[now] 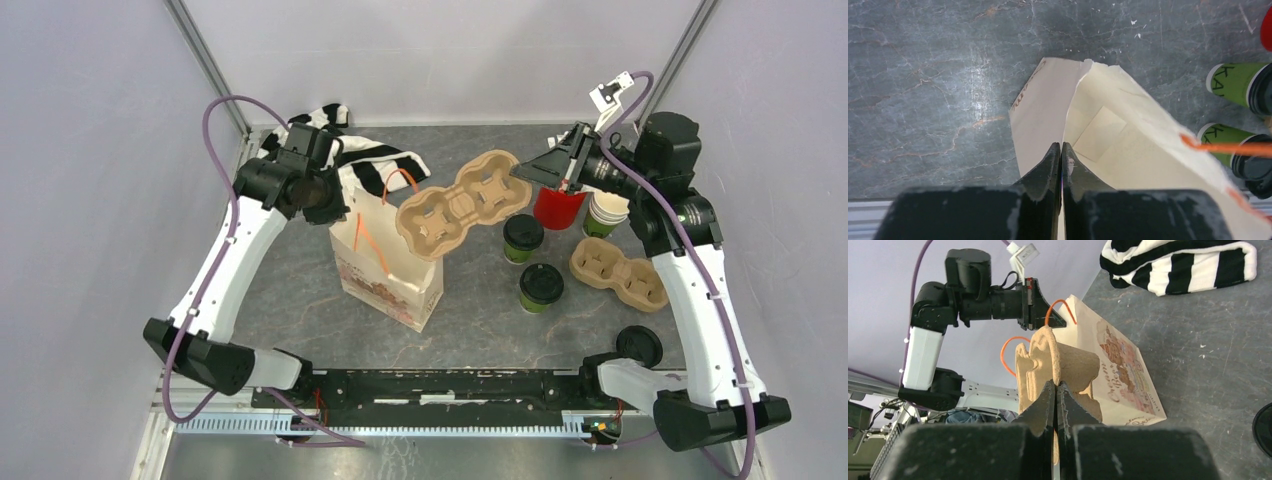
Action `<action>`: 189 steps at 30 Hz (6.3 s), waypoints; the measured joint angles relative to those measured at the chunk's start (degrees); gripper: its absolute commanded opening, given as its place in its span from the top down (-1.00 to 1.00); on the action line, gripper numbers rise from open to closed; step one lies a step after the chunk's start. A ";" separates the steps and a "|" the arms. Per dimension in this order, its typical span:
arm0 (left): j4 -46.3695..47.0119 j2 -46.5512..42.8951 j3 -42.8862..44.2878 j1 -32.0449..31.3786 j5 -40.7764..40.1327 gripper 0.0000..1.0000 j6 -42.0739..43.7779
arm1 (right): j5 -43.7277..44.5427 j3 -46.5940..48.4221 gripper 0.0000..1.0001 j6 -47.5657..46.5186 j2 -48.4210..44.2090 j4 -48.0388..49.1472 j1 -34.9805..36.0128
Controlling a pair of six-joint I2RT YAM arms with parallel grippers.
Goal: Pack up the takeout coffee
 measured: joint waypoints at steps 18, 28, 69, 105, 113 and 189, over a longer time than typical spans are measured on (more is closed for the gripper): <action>8.81 -23.15 -20.55 0.00 -0.48 0.63 -28.46 | 24.65 11.82 1.00 7.69 5.38 -9.84 13.77; 8.98 -25.62 -21.29 0.00 6.01 0.50 -26.56 | 45.64 16.13 1.00 10.78 6.45 -17.33 31.76; 4.92 -29.51 -24.39 0.07 10.32 0.30 -19.21 | 77.07 31.85 1.00 4.59 27.52 -21.03 52.92; 2.49 -28.24 -19.32 0.07 7.34 0.68 -13.16 | 77.42 21.35 1.00 10.86 22.51 -21.92 55.45; 2.47 -28.81 -19.34 0.07 7.37 0.69 -13.14 | 77.24 17.94 1.00 10.88 23.06 -18.91 55.52; 2.51 -26.91 -19.04 0.07 6.64 0.32 -12.31 | 69.77 22.95 -0.49 -3.50 27.78 -23.58 54.66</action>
